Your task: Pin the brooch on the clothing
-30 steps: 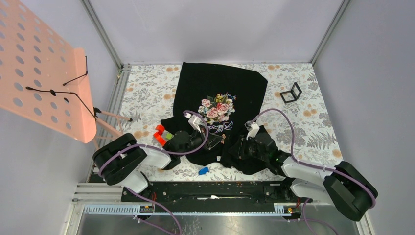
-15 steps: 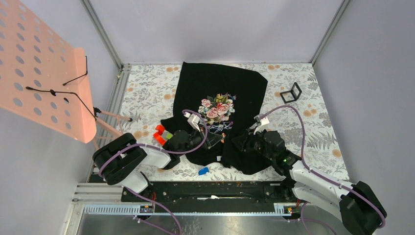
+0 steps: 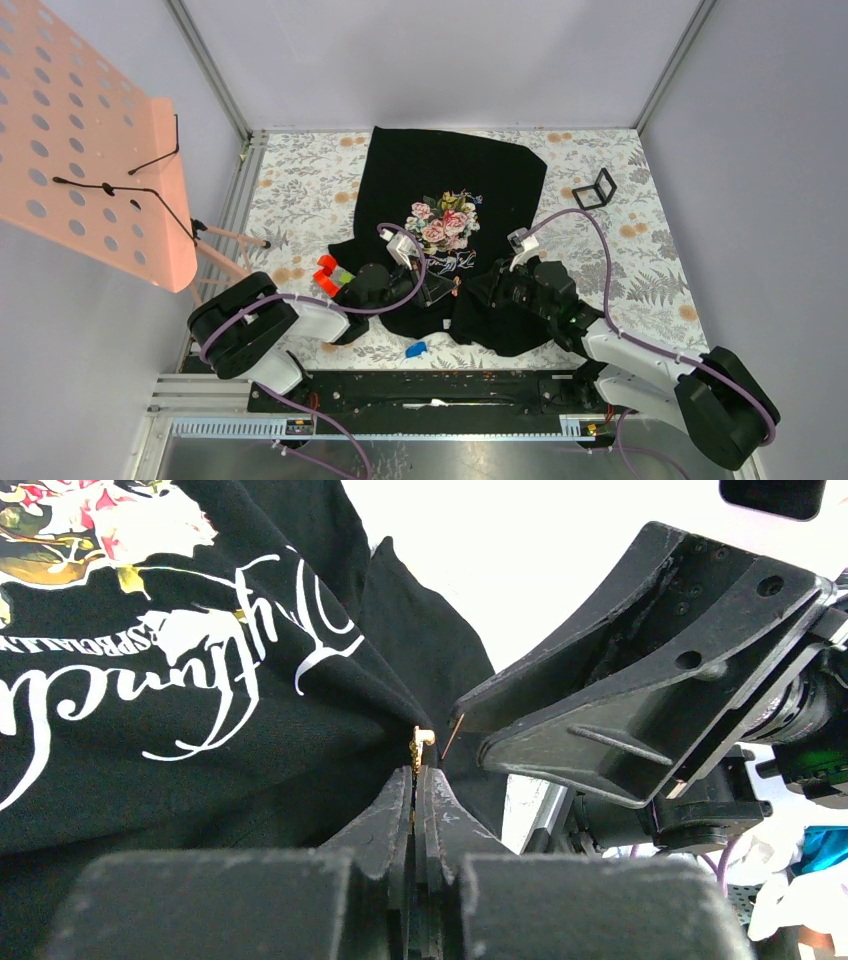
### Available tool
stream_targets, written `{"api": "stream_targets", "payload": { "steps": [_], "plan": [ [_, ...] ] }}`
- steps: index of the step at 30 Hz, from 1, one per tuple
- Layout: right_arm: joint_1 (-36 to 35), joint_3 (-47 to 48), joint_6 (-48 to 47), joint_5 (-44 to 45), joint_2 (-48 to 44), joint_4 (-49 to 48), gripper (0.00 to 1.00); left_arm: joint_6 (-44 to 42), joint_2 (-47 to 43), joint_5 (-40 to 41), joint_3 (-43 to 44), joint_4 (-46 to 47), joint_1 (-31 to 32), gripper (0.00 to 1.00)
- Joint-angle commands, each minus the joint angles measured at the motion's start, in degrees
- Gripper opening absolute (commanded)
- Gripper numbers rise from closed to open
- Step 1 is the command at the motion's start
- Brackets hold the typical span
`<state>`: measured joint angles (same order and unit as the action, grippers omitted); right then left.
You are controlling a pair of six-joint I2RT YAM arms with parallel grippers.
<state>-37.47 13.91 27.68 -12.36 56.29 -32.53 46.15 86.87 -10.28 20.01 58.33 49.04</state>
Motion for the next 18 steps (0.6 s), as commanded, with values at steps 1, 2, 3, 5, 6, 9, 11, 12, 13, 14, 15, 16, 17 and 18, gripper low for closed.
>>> {"api": "stream_targets", "payload": {
  "steps": [1,2,3,5,6,9,11,12,13,14,15,16,17,18],
  "plan": [
    [0.3,2.3,-0.1,-2.0,2.4,-5.0,0.34,0.2,-2.7,-1.8,2.1,2.0,-0.2,0.0],
    [0.3,2.3,0.2,-2.2,3.1,-5.4,0.33,0.2,-2.9,-1.8,2.2,1.8,-0.2,0.0],
    [0.3,2.3,0.6,-2.5,3.8,-5.8,0.32,0.2,-3.1,-1.7,2.2,1.5,-0.2,0.0],
    [0.3,2.4,1.1,-3.2,4.7,-6.4,0.31,0.0,-3.5,-1.5,2.4,0.8,-0.2,0.0],
    [0.3,2.4,1.3,-3.7,5.1,-6.8,0.31,-0.1,-3.7,-1.5,2.5,0.4,-0.2,0.0],
    [0.3,2.2,1.7,-4.8,5.7,-7.9,0.31,-0.2,-4.2,-1.5,2.7,-0.4,-0.2,0.0],
    [0.3,2.1,1.7,-5.2,5.8,-8.2,0.31,-0.3,-4.3,-1.4,2.9,-0.8,-0.2,0.0],
    [0.3,2.0,1.7,-5.2,5.7,-8.4,0.3,-0.4,-4.3,-1.4,3.0,-1.1,-0.2,0.0],
    [0.3,2.0,1.7,-5.3,5.7,-8.5,0.29,-0.4,-4.3,-1.5,3.2,-1.4,-0.2,0.0],
    [0.3,2.0,1.7,-5.3,5.8,-8.7,0.28,-0.4,-4.2,-1.6,3.3,-1.5,-0.2,0.0],
    [0.3,2.1,1.8,-5.6,5.9,-8.9,0.25,-0.4,-4.2,-1.7,3.5,-1.7,-0.2,0.0],
    [0.3,2.2,1.7,-5.8,6.2,-9.0,0.23,-0.4,-4.1,-1.8,3.6,-2.0,-0.2,0.0],
    [0.3,2.4,1.5,-6.0,6.6,-9.2,0.22,-0.5,-4.1,-1.8,3.8,-2.4,-0.2,0.0],
    [0.3,2.5,1.4,-6.3,6.8,-9.3,0.19,-0.6,-4.1,-1.9,4.0,-2.7,-0.2,0.0]
  ]
}}
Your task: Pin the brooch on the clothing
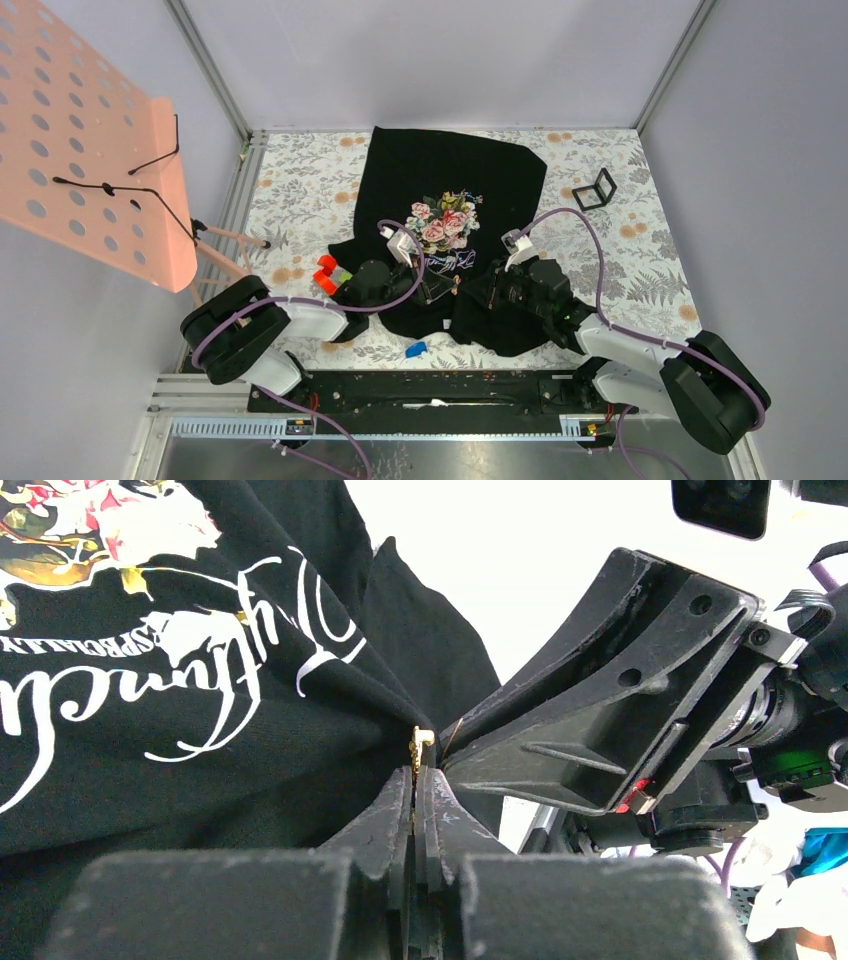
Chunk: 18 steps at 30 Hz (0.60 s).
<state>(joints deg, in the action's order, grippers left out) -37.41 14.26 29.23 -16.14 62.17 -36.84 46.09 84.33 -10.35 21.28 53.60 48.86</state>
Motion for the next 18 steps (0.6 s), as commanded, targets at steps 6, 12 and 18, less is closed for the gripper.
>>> {"api": "stream_targets", "payload": {
  "steps": [6,12,18],
  "plan": [
    [0.2,2.9,-1.0,-4.3,2.3,-6.1,0.02,-1.1,-1.5,-2.4,4.3,-1.2,0.0,0.0],
    [0.2,4.9,-3.0,-6.8,4.1,-3.8,0.0,-2.6,-0.8,-4.7,7.0,-6.3,0.0,0.0],
    [0.2,6.8,-4.7,-8.0,6.0,-1.5,0.0,-3.5,0.4,-6.8,8.6,-7.9,0.0,0.0]
  ]
}}
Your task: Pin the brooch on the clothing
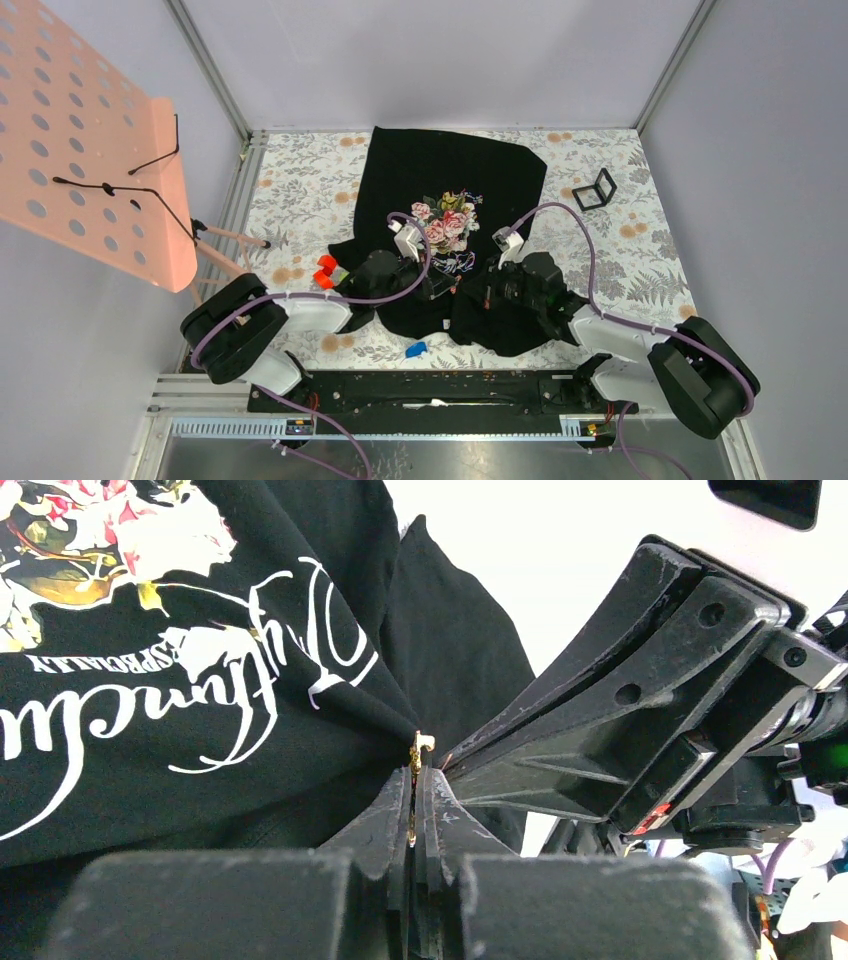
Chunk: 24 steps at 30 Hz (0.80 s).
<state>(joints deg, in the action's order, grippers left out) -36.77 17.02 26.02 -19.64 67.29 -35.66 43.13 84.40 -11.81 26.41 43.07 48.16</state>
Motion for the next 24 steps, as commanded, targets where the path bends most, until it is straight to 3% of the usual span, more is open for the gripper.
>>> {"api": "stream_targets", "payload": {
  "steps": [1,24],
  "plan": [
    [-0.5,4.3,-1.8,-4.5,1.1,-2.3,0.0,-0.7,0.5,-5.7,3.6,2.5,0.6,0.0],
    [-0.5,9.7,-1.4,-6.2,9.0,3.5,0.0,-8.9,1.1,-14.7,3.6,1.7,1.0,0.0]
  ]
}}
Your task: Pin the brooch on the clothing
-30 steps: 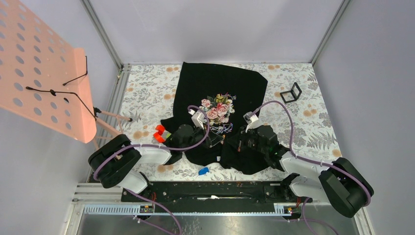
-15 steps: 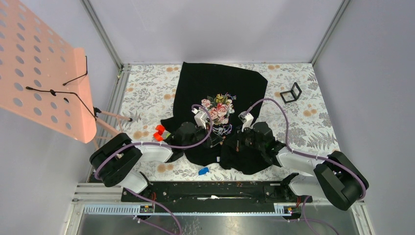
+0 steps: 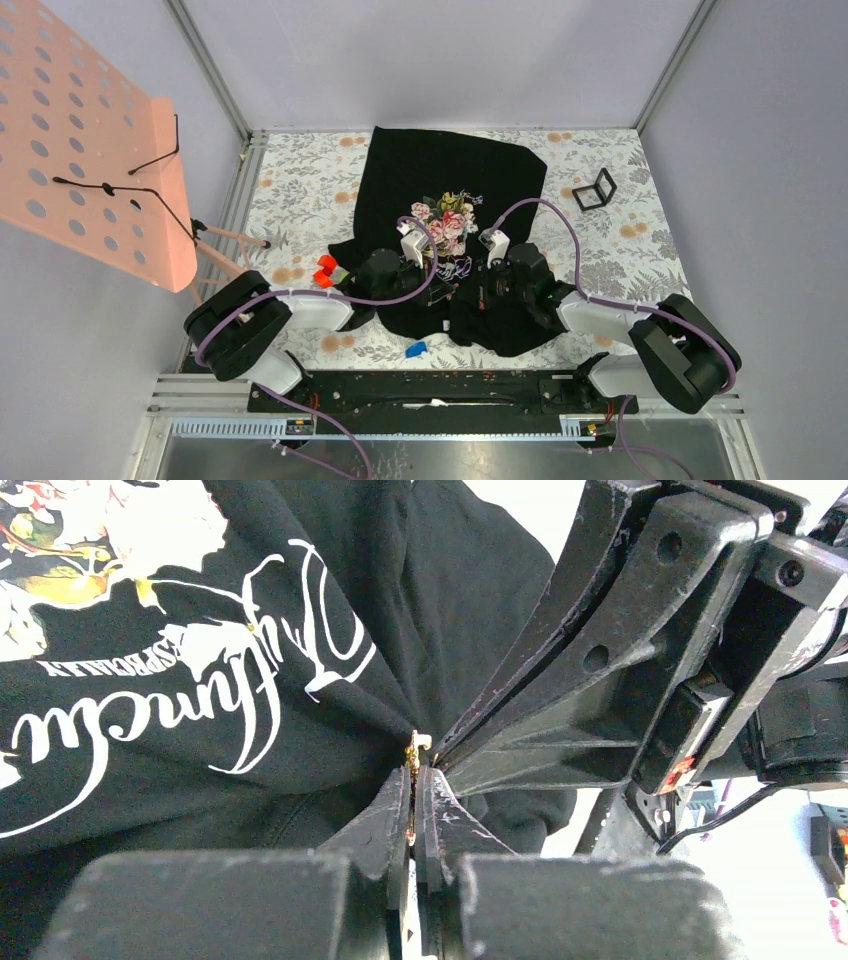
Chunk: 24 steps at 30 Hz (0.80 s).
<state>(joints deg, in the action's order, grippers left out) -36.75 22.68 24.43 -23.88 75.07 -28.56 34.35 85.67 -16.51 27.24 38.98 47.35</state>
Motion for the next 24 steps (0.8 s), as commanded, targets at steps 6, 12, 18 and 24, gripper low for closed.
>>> {"api": "stream_targets", "payload": {
  "steps": [6,12,18,24],
  "plan": [
    [-0.5,5.3,0.3,-2.0,2.5,-2.1,0.0,-0.7,0.3,-11.2,3.3,5.5,2.2,0.0],
    [-0.5,6.6,0.8,-2.1,4.2,-0.8,0.0,-1.1,0.9,-12.7,3.8,6.2,2.9,0.0],
    [-0.5,7.5,1.3,-2.5,5.8,-0.4,0.0,-1.7,1.5,-14.8,4.5,6.6,3.6,0.0],
    [-0.4,8.0,2.1,-1.9,7.0,-0.1,0.0,-2.0,1.7,-16.1,4.5,7.5,4.4,0.0]
  ]
}}
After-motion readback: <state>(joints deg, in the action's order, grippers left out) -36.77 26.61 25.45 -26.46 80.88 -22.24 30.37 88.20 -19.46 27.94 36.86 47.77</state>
